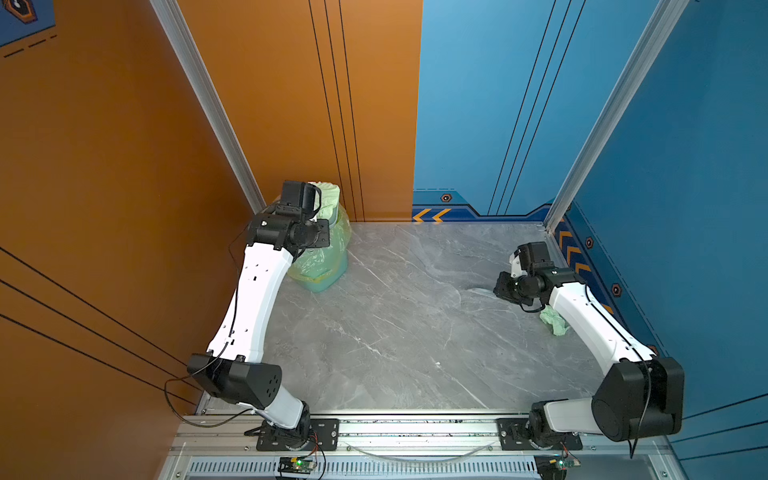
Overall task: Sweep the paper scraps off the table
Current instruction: 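Carry the dustpan with the green scrap to the bin with the left gripper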
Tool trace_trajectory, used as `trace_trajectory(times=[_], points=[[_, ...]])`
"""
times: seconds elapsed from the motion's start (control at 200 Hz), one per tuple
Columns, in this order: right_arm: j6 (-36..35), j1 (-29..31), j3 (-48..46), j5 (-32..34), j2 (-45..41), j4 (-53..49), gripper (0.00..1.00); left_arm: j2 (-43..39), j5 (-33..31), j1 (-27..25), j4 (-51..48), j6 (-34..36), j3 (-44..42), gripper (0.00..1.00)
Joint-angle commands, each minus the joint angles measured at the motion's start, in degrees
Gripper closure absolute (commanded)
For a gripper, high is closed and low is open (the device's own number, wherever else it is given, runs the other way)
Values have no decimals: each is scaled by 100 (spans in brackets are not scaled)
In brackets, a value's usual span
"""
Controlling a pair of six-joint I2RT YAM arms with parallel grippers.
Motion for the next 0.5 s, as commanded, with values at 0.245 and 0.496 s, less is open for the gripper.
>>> trace_trajectory(times=[0.245,0.496], points=[[18,147,180,-46,11,-152,100,793,-310,403,-795,682,908,100],[66,221,261,-20,109,-137,100,1116,-1605,304,-1324,1356,1379,100]])
